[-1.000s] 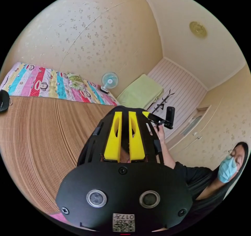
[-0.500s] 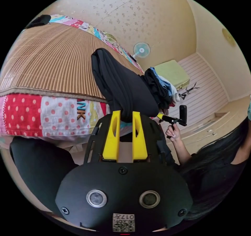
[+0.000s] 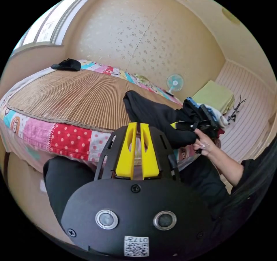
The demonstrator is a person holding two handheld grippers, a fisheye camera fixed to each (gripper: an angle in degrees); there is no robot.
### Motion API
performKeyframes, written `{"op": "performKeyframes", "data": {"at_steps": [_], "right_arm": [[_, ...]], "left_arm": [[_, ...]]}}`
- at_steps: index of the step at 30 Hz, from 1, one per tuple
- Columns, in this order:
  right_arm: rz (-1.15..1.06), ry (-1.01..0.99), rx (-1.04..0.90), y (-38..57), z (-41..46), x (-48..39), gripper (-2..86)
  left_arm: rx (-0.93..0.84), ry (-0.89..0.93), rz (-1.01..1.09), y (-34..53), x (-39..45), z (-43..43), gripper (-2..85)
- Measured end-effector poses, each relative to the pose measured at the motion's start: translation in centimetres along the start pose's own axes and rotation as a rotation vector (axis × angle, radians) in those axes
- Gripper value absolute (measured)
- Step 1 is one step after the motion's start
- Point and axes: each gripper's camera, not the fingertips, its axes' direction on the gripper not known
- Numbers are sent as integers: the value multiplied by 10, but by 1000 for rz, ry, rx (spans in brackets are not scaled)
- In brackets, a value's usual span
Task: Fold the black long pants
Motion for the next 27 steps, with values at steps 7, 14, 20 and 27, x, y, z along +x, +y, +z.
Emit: {"op": "performKeyframes", "data": {"at_steps": [7, 14, 20, 27], "right_arm": [[-100, 7, -73, -90, 57, -61, 175], [-128, -50, -58, -175, 147, -157, 176], [-215, -100, -152, -252, 236, -261, 177], [-424, -494, -391, -284, 284, -319, 172]], "left_arm": [[46, -10, -26, 11, 7, -14, -9], [99, -94, -148, 23, -7, -34, -10], [200, -174, -235, 31, -29, -61, -10], [140, -181, -221, 28, -22, -48, -10]]}}
